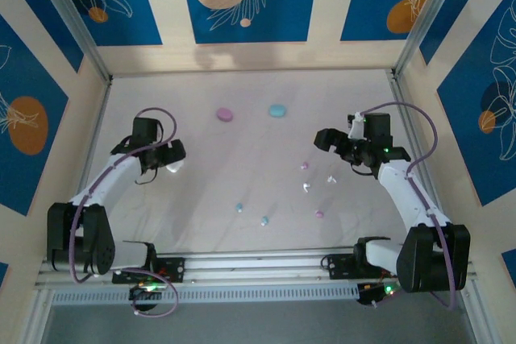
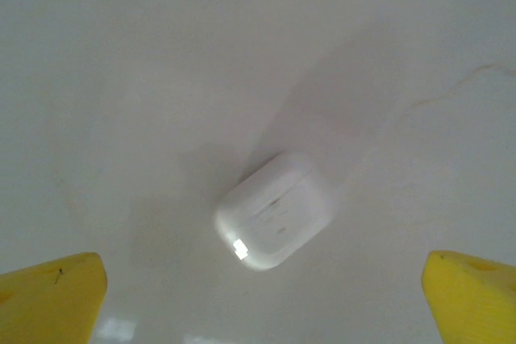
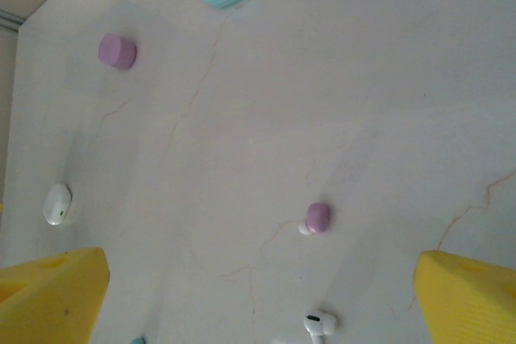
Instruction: Insert the wireless bluetooth earbuds into the charging case
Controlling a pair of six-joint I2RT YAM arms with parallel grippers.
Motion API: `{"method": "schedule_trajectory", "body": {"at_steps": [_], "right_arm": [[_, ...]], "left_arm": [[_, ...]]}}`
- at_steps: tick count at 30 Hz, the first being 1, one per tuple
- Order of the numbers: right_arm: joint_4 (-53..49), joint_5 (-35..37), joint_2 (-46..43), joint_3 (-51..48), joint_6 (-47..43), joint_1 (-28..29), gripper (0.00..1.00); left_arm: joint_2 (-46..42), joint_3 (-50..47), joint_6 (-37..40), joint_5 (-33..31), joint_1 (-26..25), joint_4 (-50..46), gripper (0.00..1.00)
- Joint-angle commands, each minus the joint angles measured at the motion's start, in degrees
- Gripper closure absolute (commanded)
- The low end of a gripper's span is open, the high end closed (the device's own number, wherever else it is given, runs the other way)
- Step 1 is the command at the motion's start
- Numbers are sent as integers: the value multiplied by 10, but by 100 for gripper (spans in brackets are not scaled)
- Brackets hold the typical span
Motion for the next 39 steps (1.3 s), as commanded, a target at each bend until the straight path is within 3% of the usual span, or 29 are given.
{"method": "schedule_trajectory", "body": {"at_steps": [1,13,25,39], "right_arm": [[-38,-11,2,9,18,3,3],[-68,-2,16,24,58,7,3],[-90,3,0,36,80,19,2],[-107,8,-6,33,95,33,2]], "left_arm": [[16,30,-43,-53,-5,-72,0],[81,43,-152,-24,-8,-44,0],[208,120,-213,-72,-52,-71,1],[252,131,-262,-67,-64,-59,12]]}}
